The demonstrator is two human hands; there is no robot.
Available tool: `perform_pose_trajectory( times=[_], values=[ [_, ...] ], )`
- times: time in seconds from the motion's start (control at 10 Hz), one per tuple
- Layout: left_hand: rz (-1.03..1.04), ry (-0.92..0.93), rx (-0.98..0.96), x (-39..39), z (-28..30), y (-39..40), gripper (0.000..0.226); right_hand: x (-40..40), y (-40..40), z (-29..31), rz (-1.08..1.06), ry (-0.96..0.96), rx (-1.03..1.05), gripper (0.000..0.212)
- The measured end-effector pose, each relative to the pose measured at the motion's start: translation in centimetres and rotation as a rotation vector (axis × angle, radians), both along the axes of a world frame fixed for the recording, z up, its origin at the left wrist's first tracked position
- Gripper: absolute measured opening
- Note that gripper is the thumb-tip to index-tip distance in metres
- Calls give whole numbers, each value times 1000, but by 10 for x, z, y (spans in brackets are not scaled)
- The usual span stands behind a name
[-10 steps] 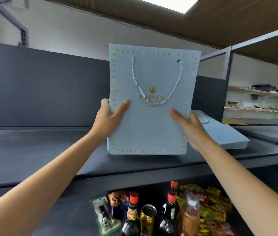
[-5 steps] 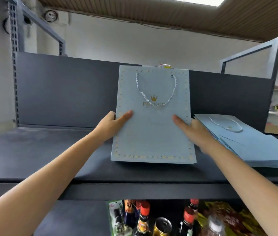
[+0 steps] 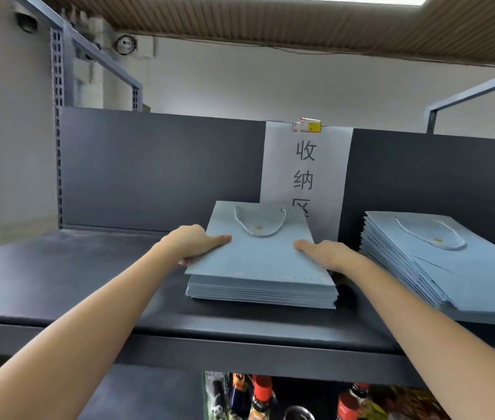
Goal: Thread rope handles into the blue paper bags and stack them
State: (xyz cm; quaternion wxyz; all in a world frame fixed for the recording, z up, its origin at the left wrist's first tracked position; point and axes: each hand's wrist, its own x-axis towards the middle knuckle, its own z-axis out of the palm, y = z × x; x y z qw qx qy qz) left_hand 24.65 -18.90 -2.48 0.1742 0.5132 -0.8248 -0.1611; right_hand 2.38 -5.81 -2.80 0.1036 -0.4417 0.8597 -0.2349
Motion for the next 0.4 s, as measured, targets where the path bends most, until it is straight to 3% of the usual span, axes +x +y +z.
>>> perform_pose_trajectory(
  times=[0.2, 0.3, 0.4],
  values=[
    [121, -193, -421, -3, 11, 22, 60, 5, 5, 3, -67, 293, -21, 63],
    [115, -227, -693, -8, 13, 35, 46, 3, 9, 2, -57, 311, -71, 55],
    [-62, -182, -815, -20, 11, 47, 31, -3, 16, 1, -6, 304, -134, 47]
  ],
)
